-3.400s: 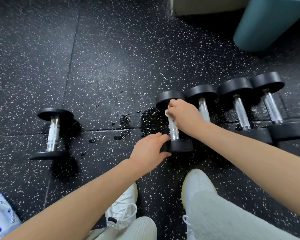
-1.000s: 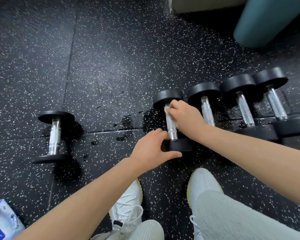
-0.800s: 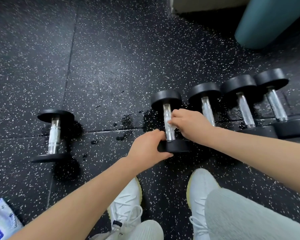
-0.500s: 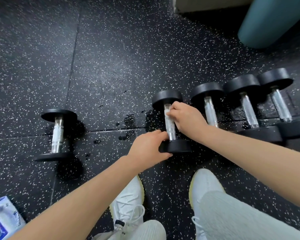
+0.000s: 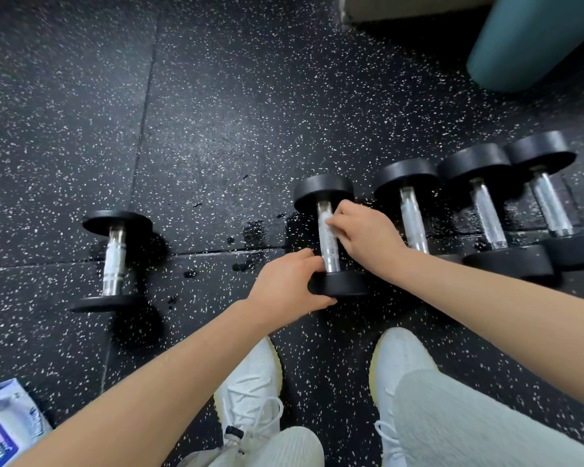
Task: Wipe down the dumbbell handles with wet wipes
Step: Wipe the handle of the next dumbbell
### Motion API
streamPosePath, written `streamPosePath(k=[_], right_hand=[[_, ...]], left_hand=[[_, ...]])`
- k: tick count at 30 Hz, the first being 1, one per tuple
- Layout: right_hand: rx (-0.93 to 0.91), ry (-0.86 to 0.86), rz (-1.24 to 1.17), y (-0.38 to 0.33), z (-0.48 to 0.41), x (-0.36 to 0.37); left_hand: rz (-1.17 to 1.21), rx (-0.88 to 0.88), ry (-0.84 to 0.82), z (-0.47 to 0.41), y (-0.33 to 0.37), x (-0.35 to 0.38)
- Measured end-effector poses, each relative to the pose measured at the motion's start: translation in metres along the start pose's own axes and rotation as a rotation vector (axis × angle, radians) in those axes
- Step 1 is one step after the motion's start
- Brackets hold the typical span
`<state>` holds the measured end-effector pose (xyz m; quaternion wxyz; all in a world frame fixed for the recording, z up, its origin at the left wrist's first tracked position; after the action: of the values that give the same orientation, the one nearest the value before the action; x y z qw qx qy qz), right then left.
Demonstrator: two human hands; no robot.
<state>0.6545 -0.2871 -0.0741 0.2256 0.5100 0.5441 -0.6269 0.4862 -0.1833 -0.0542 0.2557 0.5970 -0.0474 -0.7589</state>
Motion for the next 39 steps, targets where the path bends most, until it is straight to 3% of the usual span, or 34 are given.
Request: streamPosePath(k=[5, 12, 19, 26, 32, 39], right_hand=[[-0.120, -0.127, 0.038, 0.005, 0.005, -0.009], [0.014, -0.027, 0.016, -0.004, -0.022, -0.004], [-0.193, -0.272, -0.072, -0.007, 0.015, -0.016], [0.031, -0.158, -0.126, -0.012, -0.018, -0.009], [-0.157, -0.439, -0.149, -0.019, 0.003, -0.016], [-0.022, -0.210, -0.120, -0.017, -0.018, -0.007]], left_hand=[[-0.048, 0.011, 0.009, 0.001, -0.002, -0.001], [-0.069, 0.034, -0.001, 0.004, -0.005, -0.002], [-0.028, 0.029, -0.010, 0.007, -0.012, -0.001], [-0.001, -0.008, -0.013, 0.007, -0.012, -0.002], [0.057, -0.026, 0.000, 0.008, -0.013, 0.002], [0.032, -0.020, 0.031, 0.010, -0.006, -0.001]])
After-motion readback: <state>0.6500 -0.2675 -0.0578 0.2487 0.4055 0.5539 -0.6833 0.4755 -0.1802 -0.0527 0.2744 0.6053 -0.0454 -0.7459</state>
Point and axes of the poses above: each hand's wrist, its own z-axis away from the middle knuckle, its own x-axis out of the palm, y = z × x, the point moved 1 cm from there along -z, towards the middle knuckle, and after that the axes turned 4 degrees about -z, right-handed, at the moved point
